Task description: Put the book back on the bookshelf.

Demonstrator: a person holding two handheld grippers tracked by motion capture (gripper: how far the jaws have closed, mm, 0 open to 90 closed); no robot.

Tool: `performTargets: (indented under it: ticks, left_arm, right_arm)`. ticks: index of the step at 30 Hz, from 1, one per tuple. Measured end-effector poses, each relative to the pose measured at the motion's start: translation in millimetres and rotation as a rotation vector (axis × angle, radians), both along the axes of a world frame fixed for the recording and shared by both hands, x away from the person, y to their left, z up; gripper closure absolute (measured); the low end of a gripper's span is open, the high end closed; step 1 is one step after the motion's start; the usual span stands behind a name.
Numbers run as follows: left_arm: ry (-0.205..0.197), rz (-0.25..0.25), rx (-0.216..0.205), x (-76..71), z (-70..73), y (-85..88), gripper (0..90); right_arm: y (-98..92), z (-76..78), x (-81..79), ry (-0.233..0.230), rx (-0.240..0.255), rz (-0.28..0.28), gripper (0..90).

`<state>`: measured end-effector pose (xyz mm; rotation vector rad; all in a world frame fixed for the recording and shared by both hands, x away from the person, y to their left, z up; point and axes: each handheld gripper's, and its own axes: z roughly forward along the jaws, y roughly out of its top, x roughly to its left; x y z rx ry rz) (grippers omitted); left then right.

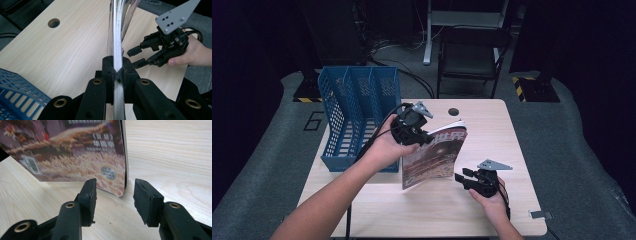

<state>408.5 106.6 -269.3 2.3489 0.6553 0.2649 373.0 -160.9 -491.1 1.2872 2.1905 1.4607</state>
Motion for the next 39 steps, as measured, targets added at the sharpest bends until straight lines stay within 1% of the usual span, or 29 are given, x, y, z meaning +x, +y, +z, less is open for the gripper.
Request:
performTargets:
  ticks: [3,6,8,9,13,14,16,17,18,22,30,31,39]
  left_arm:
    - [-0.005,0.014,-0.009,1.9,6.9,7.8,84.0]
    - [-0.011,0.025,-0.019,3.2,10.9,12.2,84.0]
    - [-0.014,0.028,-0.017,3.9,13.5,14.7,84.0]
    - [-0.019,0.039,-0.019,4.6,16.7,17.7,84.0]
    - [-0.024,0.051,-0.021,5.8,21.9,22.2,84.0]
    - [-0.030,0.056,-0.019,7.0,25.8,25.5,84.0]
    - [-0.030,0.062,-0.023,7.3,27.5,26.9,84.0]
    - [-0.032,0.070,-0.025,7.9,31.4,29.6,84.0]
    - [-0.032,0.070,-0.025,7.9,31.4,29.6,84.0]
    - [-0.044,0.084,-0.027,8.7,38.7,34.2,84.0]
    - [-0.047,0.105,-0.031,11.6,49.9,41.7,84.0]
    - [-0.048,0.110,-0.033,12.0,51.0,42.5,84.0]
    - [-0.053,0.126,-0.038,14.4,59.2,46.2,84.0]
  right_arm:
    - [0.1,-0.4,0.1,0.000,-0.010,-0.003,52.7]
    - [0.6,-0.6,0.3,0.001,-0.010,-0.011,52.6]
    - [0.7,-0.7,0.2,0.001,-0.011,-0.010,52.5]
    - [0.9,-0.7,-0.1,0.008,-0.009,-0.014,52.5]
    - [1.1,-1.2,0.2,0.004,-0.009,-0.013,52.4]
    - [1.2,-1.4,0.4,0.002,-0.009,-0.011,52.4]
    - [1.1,-1.4,0.3,0.005,-0.008,-0.007,52.4]
    - [1.2,-1.7,0.5,0.003,-0.009,-0.007,52.4]
    - [1.0,-1.4,0.2,0.008,-0.004,-0.001,52.4]
    - [0.7,-1.8,0.5,0.011,-0.005,-0.002,52.3]
    - [0.5,-2.0,0.3,0.015,0.000,-0.006,52.2]
    - [0.7,-2.4,1.0,0.010,-0.007,-0.014,52.2]
    - [0.7,-2.9,1.2,0.015,-0.010,-0.012,51.7]
